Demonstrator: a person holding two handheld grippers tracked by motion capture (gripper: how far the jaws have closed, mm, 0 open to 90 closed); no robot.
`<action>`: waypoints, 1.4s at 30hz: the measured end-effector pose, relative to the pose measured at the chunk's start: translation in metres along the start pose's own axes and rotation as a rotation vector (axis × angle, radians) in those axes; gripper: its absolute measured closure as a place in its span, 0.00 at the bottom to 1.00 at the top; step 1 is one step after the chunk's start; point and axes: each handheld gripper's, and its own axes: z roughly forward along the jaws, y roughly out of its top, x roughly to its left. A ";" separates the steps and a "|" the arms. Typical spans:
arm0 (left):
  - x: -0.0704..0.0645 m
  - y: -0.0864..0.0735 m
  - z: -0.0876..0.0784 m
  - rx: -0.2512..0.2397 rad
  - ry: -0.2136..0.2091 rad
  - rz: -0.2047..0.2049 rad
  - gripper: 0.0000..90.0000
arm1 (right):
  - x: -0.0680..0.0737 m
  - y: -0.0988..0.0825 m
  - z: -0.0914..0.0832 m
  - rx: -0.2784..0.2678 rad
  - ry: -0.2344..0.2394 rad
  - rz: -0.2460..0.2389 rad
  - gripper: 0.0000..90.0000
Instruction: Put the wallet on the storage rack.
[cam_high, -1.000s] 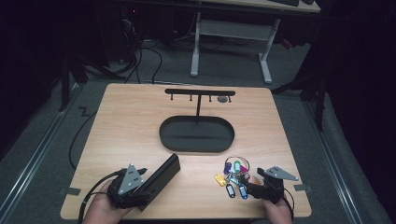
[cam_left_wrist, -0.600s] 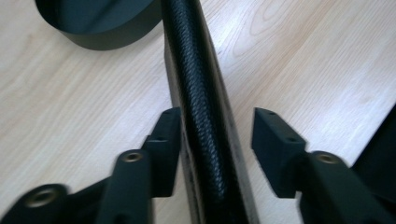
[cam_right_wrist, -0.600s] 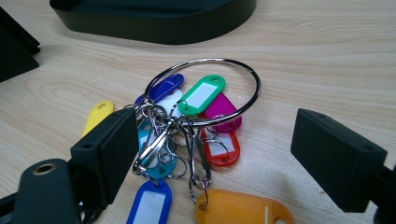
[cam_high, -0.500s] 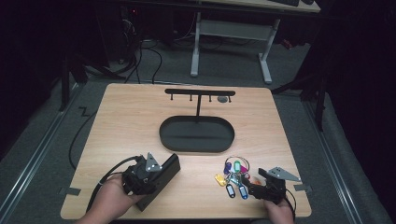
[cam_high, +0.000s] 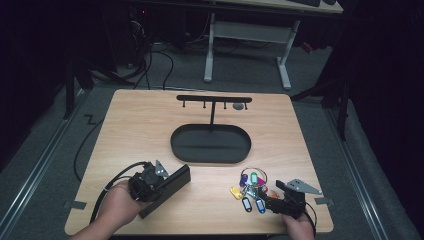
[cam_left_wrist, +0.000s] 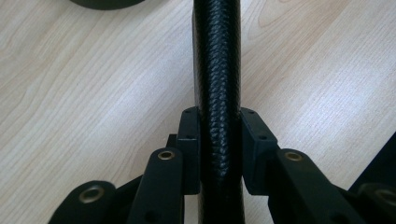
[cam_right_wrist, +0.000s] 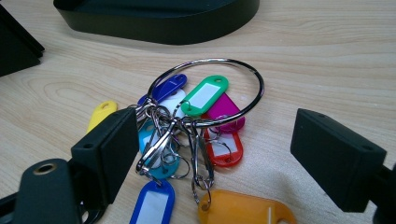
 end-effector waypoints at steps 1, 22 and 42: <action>-0.002 0.000 0.000 -0.012 0.018 0.015 0.81 | 0.000 0.000 0.000 -0.001 -0.001 -0.001 0.17; -0.018 0.057 -0.002 -0.186 0.249 0.452 0.81 | -0.003 -0.004 -0.005 -0.003 -0.011 0.014 0.17; 0.012 0.116 0.044 -0.173 0.328 0.532 0.82 | -0.011 -0.017 -0.026 -0.011 -0.056 0.049 0.17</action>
